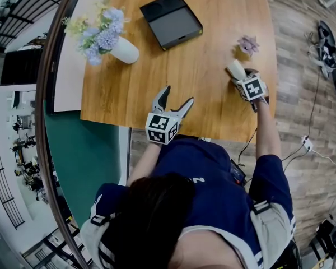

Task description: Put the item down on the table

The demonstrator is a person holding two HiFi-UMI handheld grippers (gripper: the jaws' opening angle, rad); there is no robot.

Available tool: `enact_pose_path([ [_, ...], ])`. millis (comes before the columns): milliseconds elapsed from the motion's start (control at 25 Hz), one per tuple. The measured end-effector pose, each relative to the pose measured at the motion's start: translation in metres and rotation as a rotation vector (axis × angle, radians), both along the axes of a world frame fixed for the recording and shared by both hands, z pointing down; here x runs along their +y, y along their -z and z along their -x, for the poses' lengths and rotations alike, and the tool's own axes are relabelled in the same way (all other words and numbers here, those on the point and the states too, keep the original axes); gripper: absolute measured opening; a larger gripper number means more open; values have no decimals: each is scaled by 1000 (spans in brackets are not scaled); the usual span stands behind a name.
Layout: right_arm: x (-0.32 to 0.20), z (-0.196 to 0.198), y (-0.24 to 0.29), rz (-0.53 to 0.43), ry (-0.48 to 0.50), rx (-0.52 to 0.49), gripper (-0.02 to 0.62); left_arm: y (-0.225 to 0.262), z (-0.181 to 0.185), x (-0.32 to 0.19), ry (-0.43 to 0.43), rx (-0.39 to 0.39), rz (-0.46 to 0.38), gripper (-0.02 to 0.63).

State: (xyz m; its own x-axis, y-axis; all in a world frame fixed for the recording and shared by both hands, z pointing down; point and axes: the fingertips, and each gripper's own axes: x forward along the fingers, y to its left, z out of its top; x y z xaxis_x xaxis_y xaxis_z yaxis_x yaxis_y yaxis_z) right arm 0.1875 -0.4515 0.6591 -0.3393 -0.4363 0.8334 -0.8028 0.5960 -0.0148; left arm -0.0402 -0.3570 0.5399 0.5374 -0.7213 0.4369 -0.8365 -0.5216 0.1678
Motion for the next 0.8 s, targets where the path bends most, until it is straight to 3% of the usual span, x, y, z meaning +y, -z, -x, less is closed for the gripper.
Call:
enact_pose_path([
  [240, 0, -2, -4, 38, -50, -71, 313, -2, 10, -4, 18, -1, 2, 383],
  [560, 1, -5, -6, 51, -53, -51, 321, -1, 9, -4, 14, 4, -5, 383],
  [680, 0, -2, 4, 34, -53, -59, 431, -2, 9, -4, 7, 0, -7, 383],
  [800, -5, 4, 30, -42, -77, -105, 423, -1, 9, -7, 5, 14, -11, 383],
])
